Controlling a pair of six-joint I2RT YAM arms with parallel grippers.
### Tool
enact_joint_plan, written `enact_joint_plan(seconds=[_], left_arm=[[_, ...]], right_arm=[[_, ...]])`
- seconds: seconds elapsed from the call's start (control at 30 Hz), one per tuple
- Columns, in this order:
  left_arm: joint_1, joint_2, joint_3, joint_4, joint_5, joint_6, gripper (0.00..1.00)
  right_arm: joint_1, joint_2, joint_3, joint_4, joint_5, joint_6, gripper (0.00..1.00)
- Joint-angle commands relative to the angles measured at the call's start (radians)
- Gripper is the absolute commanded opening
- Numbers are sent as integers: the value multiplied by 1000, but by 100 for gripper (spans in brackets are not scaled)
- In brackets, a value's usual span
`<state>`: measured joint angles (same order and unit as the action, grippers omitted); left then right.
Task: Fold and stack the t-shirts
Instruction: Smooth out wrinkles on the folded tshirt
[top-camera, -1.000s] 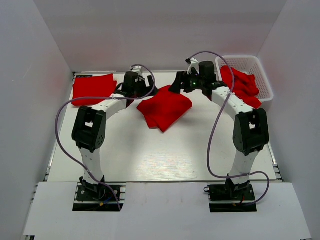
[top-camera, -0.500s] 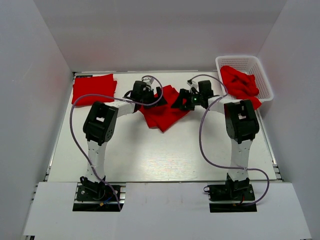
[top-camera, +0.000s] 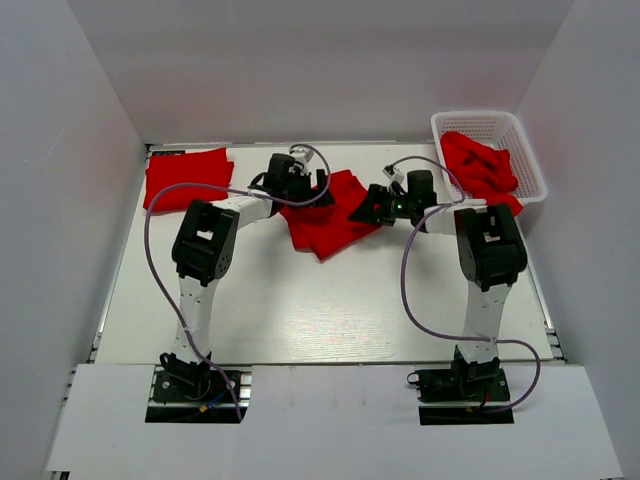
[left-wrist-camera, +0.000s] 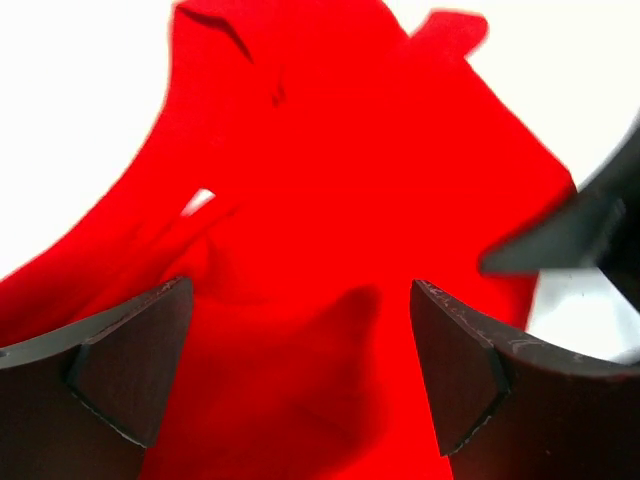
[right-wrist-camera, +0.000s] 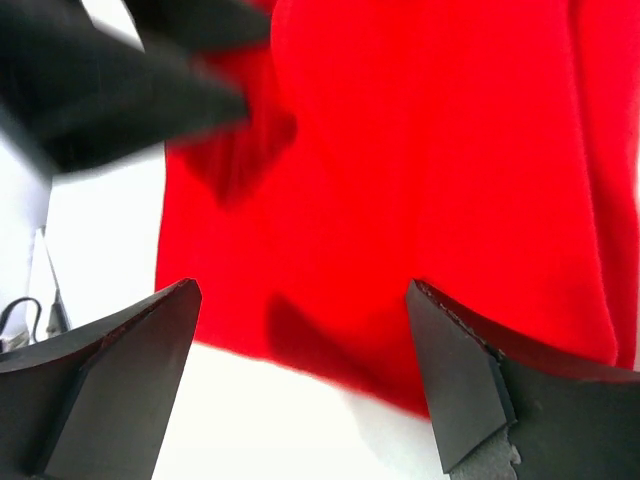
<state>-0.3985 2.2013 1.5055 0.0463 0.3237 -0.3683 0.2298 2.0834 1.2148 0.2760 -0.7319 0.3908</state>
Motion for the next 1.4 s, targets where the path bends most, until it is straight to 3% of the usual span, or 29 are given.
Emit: enact_joint_plan(seconds=[0.0,0.1,0.3,0.5,0.63,0.8,0.97,1.23,1.37], left_arm=[[24,43,106,-89,32,109,100],[24,67,200,-138,44,118,100],[24,5,199,-129,77,137,100],[15,-161,107,-168,42,147,100],[6,-293,3,-165,-75,138,100],[15,-342,-65,-123,-98,127,100],[6,-258,-30,-111,-16,94,100],[6,-120,-60,53,97,2,100],[6,-52,-97,70,42,-44,100]], right_arm=[[-12,-66,-162,-54,129,-7,90],[5,-163,-346,14,166,54,90],[72,-253,-451,46,141,49,90],[106,-463,-359,-141,210,-24,90],[97,-496,-215,-274,324,-78,90],[97,-422,-52,-319,282,-98,90],[97,-296,52,-290,208,-76,90],[80,-114,81,-58,126,-12,90],[48,-7,59,162,124,58,90]])
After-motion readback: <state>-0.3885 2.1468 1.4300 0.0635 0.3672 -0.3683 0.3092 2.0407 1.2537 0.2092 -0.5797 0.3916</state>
